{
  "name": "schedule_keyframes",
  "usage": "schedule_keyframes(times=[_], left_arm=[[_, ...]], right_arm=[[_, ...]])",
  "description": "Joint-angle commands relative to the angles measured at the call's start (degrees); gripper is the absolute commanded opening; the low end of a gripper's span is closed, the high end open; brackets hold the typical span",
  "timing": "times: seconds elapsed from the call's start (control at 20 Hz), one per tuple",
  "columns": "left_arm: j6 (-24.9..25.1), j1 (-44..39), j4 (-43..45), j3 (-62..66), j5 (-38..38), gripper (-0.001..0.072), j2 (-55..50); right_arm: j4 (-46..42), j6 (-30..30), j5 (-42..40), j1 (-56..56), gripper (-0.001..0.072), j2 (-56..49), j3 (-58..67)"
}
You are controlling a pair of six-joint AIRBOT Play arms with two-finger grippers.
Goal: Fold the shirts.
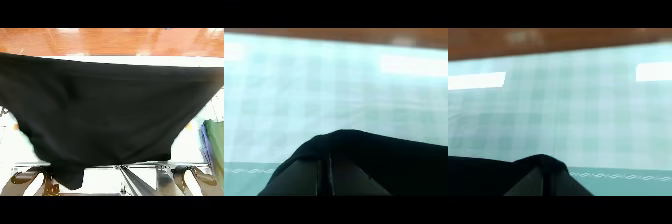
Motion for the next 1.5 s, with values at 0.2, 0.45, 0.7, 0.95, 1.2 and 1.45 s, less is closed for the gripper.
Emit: schedule_keyframes(times=[0.2,0.45,0.7,0.95,1.2,1.45], left_arm=[[-0.3,0.0,-5.4,-3.2,25.6,0.0025,-33.3],[-3.1,0.7,-5.4,10.6,26.6,0.0025,-52.4],[-2.5,0.9,-6.0,24.8,16.9,0.0025,-62.9],[2.3,2.7,-7.4,27.5,3.2,0.0025,-62.5],[8.0,3.5,-8.8,24.2,-12.5,0.0024,-61.7],[9.7,4.8,-9.1,14.3,-16.9,0.0024,-60.2]], right_arm=[[3.5,-6.1,-17.9,6.1,0.0025,-34.0,-3.8],[5.9,-4.0,-20.8,6.0,0.0025,-55.7,11.5],[6.3,-2.1,-18.4,6.0,0.0025,-63.2,19.1],[5.6,-5.5,-9.7,5.9,0.0025,-61.4,19.1],[-0.1,-5.8,4.8,6.0,0.0026,-60.4,17.5],[-1.5,-6.1,7.6,6.0,0.0026,-60.4,10.7]])
